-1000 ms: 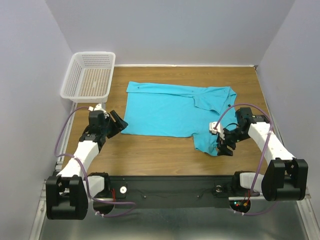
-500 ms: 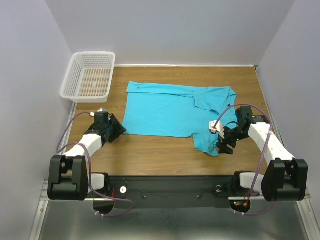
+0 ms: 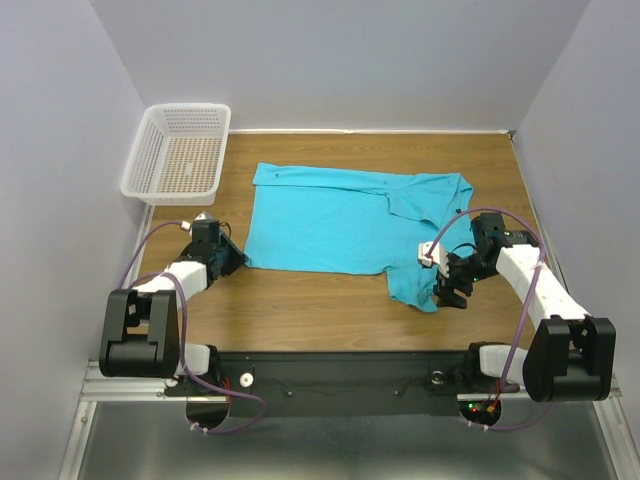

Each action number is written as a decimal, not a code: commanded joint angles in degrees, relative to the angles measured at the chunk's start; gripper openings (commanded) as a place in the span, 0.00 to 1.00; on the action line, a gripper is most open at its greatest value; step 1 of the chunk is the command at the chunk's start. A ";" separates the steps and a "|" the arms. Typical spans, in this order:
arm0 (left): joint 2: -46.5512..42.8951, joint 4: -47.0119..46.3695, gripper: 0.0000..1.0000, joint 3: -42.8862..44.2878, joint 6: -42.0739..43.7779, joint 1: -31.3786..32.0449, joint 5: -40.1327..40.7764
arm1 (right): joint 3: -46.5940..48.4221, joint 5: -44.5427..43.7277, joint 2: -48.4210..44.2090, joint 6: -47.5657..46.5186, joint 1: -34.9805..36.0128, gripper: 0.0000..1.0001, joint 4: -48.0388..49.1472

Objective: Fold and stack the t-shirts
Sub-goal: Fold the tshirt

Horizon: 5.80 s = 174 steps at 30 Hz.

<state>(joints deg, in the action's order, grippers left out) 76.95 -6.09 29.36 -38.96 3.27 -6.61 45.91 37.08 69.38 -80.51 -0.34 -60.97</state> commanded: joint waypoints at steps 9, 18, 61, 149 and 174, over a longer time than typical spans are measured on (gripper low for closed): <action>-3.64 0.02 0.00 -0.62 2.04 0.34 -1.47 | 1.55 -6.31 -0.65 -4.12 0.25 0.75 0.76; -7.51 0.99 0.00 -0.71 3.01 0.34 -2.09 | -1.25 -6.15 0.04 -11.59 0.25 0.73 1.11; -8.47 1.25 0.00 -0.01 3.28 0.34 -4.81 | -0.39 -5.45 2.78 4.83 0.25 0.01 14.84; 20.61 10.48 0.00 35.05 9.43 -5.38 -10.79 | 32.49 20.93 34.32 31.64 -16.27 0.00 15.53; 30.63 13.12 0.00 44.28 13.03 -3.44 -11.85 | 34.77 22.60 39.07 34.19 -17.24 0.00 16.23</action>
<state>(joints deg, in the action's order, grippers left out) 107.55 6.09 70.63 -27.64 -0.43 -18.06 78.76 57.69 107.83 -46.63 -17.19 -45.87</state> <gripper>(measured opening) 0.018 0.012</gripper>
